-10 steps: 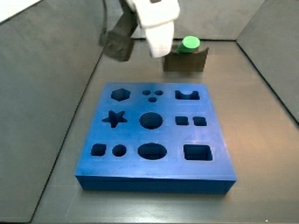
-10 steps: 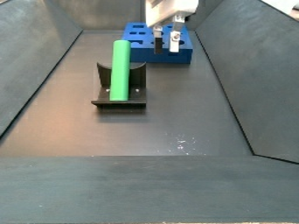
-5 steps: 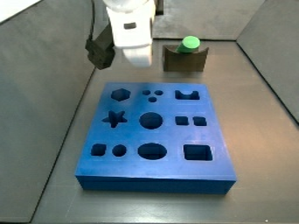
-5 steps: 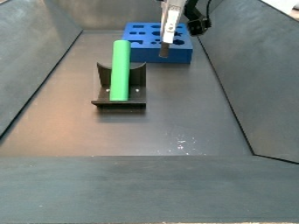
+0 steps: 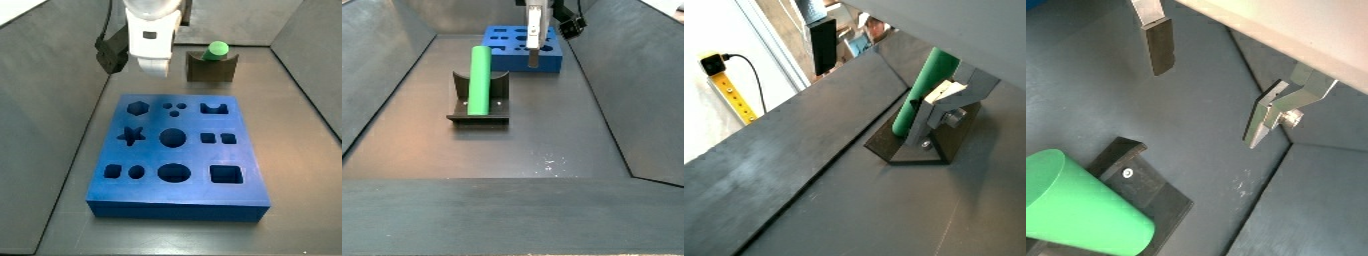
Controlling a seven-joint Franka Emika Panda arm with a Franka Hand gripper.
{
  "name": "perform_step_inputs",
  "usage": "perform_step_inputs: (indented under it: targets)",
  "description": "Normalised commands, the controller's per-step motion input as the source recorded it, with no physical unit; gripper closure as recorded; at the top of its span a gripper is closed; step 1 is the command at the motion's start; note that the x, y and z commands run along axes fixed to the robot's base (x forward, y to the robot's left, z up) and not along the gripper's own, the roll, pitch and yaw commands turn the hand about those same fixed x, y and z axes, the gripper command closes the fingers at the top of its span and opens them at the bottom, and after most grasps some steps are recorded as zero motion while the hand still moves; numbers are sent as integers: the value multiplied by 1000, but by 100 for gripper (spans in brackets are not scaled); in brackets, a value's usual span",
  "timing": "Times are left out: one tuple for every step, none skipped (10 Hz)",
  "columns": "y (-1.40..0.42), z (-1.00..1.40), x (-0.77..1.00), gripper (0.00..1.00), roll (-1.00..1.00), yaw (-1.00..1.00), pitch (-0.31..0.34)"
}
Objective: Pick up the oval object. Move up. Place the oval object on the fixture. Regrasp the oval object. Move to above the board. Insert the oval object.
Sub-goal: Regrasp the oval object.
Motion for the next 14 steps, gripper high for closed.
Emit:
perform_step_inputs:
  targets:
    - [-38, -14, 64, 0, 134, 418, 306]
    - [-40, -8, 59, 0, 109, 422, 170]
    - [-41, -1, 52, 0, 89, 394, 88]
    - [-40, -3, 53, 0, 76, 369, 39]
    - [-42, -9, 43, 0, 69, 298, -54]
    - [-42, -12, 41, 0, 71, 248, -90]
    - [-23, -7, 1000, 0, 82, 226, 3]
    - [-22, -6, 1000, 0, 83, 189, 2]
    - [-23, -27, 1000, 0, 95, 127, 14]
    - [-24, -27, 1000, 0, 94, 98, 6]
    - [-23, -25, 1000, 0, 96, 71, -1]
    - [-23, -32, 1000, 0, 95, 44, -2]
    - [-19, -36, 1000, 0, 101, 26, 6]
    - [-18, -36, 1000, 0, 102, 17, 15]
